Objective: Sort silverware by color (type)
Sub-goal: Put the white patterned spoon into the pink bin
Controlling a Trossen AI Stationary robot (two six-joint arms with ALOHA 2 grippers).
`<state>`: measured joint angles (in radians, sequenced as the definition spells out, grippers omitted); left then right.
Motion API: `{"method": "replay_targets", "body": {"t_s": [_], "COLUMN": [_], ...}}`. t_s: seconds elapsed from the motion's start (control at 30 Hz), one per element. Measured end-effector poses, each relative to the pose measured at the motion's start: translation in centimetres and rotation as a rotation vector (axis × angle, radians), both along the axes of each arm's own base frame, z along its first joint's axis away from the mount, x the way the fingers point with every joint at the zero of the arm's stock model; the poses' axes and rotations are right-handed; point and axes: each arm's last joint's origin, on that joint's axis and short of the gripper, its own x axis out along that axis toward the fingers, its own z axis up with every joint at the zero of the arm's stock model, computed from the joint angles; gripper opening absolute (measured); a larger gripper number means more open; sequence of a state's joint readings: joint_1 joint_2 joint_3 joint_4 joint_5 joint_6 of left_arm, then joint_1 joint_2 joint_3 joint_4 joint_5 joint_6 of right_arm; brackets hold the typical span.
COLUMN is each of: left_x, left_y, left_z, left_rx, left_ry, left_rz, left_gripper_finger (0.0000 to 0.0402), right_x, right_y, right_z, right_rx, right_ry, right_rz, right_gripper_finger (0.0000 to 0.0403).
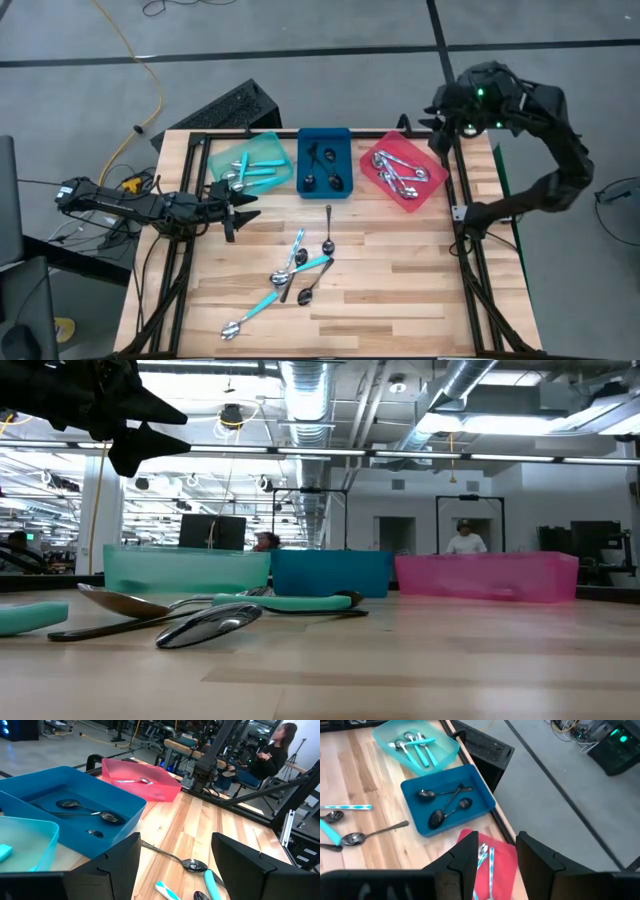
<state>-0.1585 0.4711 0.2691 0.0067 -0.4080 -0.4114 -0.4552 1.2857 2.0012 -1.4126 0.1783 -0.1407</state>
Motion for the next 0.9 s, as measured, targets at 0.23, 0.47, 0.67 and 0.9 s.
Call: {"method": "replay_targets", "body": {"t_s": [0.23, 0.47, 0.67, 0.9], "left_x": [0.0, 0.0, 0.0, 0.0], "left_y": [0.0, 0.0, 0.0, 0.0], "left_z": [0.0, 0.0, 0.0, 0.0], "left_rx": [-0.001, -0.001, -0.001, -0.001], "left_ry": [0.000, 0.001, 0.001, 0.001], "left_rz": [0.000, 0.000, 0.000, 0.000], "left_gripper_finger": [0.0228, 0.0228, 0.0228, 0.0228], "right_x": [-0.7, 0.1, 0.9, 1.6], "right_y": [0.9, 1.4, 1.6, 2.1], "right_z": [-3.7, -8.7, -13.3, -17.0], "right_rx": [-0.004, 0.003, 0.014, 0.077], "right_ry": [-0.097, -0.148, -0.158, -0.272], "right_rz": [0.008, 0.093, 0.112, 0.207], "right_gripper_finger": [0.0154, 0.0154, 0.0154, 0.0154]}}
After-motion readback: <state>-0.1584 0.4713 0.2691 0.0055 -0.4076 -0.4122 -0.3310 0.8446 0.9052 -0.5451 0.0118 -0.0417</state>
